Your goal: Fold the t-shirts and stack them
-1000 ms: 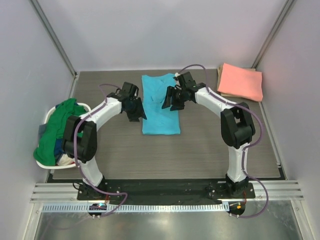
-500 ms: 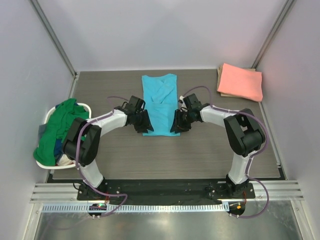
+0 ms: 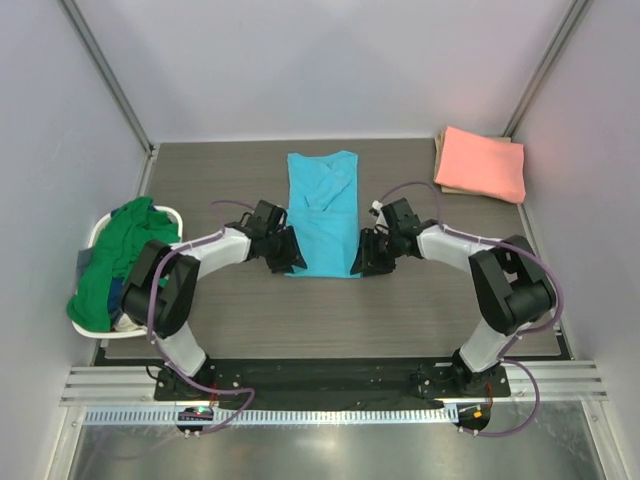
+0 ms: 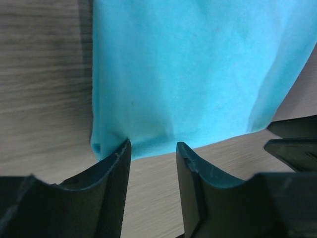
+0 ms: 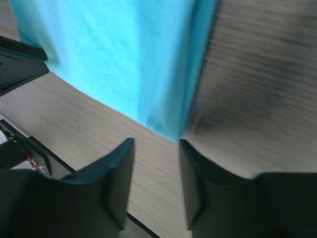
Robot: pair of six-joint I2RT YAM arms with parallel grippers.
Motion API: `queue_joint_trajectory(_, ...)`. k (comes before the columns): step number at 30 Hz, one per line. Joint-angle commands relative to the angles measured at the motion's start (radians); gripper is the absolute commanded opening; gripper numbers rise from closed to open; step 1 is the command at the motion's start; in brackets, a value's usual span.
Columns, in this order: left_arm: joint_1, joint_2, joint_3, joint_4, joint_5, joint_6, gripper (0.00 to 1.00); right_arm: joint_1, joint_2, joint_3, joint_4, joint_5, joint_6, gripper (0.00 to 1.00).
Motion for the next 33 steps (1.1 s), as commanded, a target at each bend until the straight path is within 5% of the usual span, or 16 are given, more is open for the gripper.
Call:
queue_joint_trajectory(1,0.000,-0.089,0.018,-0.118,-0.033,0.043,0.45,-0.003,-0.113,0.013,-0.108,0.076,-0.032,0.50)
queue_joint_trajectory(6,0.000,-0.230,0.073,-0.225,-0.067,0.060,0.54,-0.003,-0.229,0.004,-0.165,0.129,-0.029,0.61)
queue_joint_trajectory(16,0.002,-0.264,-0.071,-0.129,-0.108,0.041,0.56,-0.001,-0.165,-0.059,-0.070,0.081,0.017,0.61)
queue_joint_trajectory(24,0.002,-0.206,-0.157,0.016,-0.125,-0.006,0.55,-0.003,-0.048,-0.064,0.035,0.023,0.058,0.56)
queue_joint_trajectory(33,0.003,-0.167,-0.204,0.069,-0.157,-0.020,0.46,0.002,0.002,-0.087,0.106,-0.016,0.081,0.37)
